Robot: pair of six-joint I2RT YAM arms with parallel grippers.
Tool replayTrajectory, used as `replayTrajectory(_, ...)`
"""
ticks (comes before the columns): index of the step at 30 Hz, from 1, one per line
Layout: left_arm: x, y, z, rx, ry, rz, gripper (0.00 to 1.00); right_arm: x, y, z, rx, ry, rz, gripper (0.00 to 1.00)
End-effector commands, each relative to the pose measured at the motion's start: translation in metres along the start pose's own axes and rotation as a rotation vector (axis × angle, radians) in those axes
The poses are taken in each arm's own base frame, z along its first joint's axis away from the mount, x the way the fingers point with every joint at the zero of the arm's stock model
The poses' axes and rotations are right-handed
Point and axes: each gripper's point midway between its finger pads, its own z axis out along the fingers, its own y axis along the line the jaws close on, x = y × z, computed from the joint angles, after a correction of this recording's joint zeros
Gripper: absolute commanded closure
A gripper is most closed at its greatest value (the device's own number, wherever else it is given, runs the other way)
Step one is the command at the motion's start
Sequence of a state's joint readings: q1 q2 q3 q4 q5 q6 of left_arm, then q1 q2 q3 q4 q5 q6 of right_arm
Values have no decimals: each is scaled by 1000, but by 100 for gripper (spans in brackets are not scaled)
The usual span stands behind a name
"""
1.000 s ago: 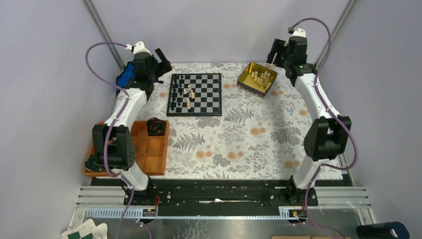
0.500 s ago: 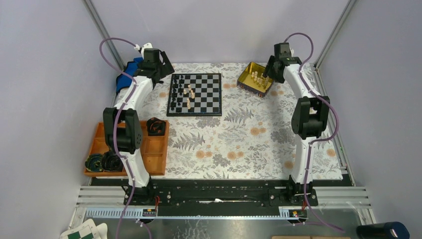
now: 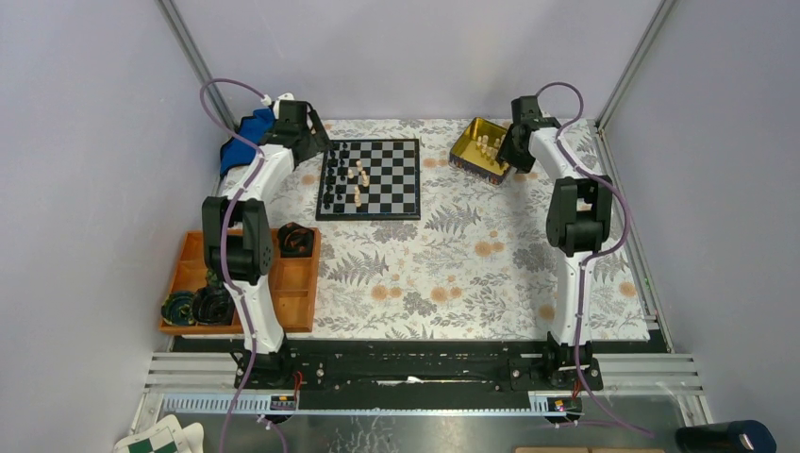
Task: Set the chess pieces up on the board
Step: Pick up the storage box at the center of the board, then place the storage box at the center of the board.
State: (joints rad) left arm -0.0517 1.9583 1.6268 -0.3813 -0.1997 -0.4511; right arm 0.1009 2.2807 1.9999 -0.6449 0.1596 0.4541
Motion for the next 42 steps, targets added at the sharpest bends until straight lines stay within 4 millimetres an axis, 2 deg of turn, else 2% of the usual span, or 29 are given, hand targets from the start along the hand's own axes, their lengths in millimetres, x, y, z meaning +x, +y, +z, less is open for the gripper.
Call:
replayTrajectory(1,-2,3,6,-28,-8,34,5,-4,3,8,3,-5,23,46)
replayTrajectory(7,4,7,15,-48,3,43,5,-1,2,21,10,3,28,55)
replayTrajectory(12,5,11,17,-64,4,48,6,-4,-8,25,24,3,48,77)
replayTrajectory(15,4,13,17,-69,2,39,6,-8,-17,21,45,-6,55,87)
replayTrajectory(21,5,17,16,-82,5,26,6,-9,-49,7,95,-12,79,99)
replayTrajectory(25,12,20,17,-97,21,18,6,-6,-69,-10,128,-25,87,100)
replayTrajectory(27,14,22,17,-104,25,13,6,-8,-89,-17,158,-25,100,100)
replayTrajectory(33,19,29,16,-138,31,-6,6,-1,-125,-49,251,-34,64,100)
replayTrajectory(38,28,35,21,-161,55,-38,6,2,-157,-67,308,-35,79,100)
replayTrajectory(42,37,37,25,-172,76,-54,6,2,-172,-74,339,-37,83,99)
